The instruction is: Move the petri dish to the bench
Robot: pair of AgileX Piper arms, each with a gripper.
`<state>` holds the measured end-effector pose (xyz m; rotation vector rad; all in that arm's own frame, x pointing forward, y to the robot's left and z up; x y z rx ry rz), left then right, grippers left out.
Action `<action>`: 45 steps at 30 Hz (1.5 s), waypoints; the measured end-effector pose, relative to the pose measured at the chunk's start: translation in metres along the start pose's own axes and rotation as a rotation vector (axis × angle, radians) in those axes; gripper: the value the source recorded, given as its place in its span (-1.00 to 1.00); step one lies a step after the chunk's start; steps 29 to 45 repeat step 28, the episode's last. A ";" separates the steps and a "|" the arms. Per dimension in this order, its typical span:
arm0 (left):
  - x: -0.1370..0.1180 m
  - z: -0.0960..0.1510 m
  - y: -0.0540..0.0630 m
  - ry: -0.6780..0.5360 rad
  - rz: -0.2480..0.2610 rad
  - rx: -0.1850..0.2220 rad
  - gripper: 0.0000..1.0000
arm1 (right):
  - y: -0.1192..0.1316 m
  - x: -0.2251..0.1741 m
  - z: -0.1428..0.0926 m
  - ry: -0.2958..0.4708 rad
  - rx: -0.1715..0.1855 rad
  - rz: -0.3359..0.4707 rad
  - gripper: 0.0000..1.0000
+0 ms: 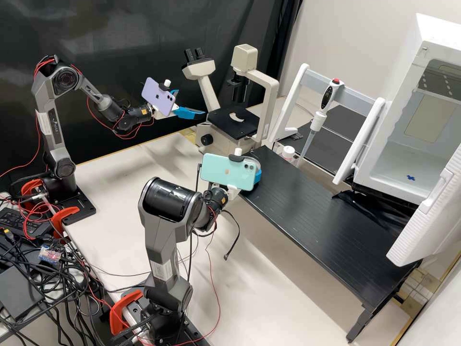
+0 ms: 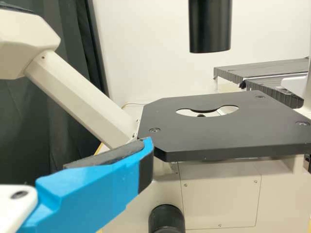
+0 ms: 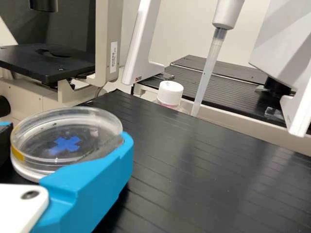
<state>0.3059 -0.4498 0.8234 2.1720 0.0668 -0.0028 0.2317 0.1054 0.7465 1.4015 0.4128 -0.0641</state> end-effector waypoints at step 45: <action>0.000 0.000 0.000 0.000 0.000 0.000 1.00 | 0.069 -0.091 0.031 0.092 0.159 0.564 1.00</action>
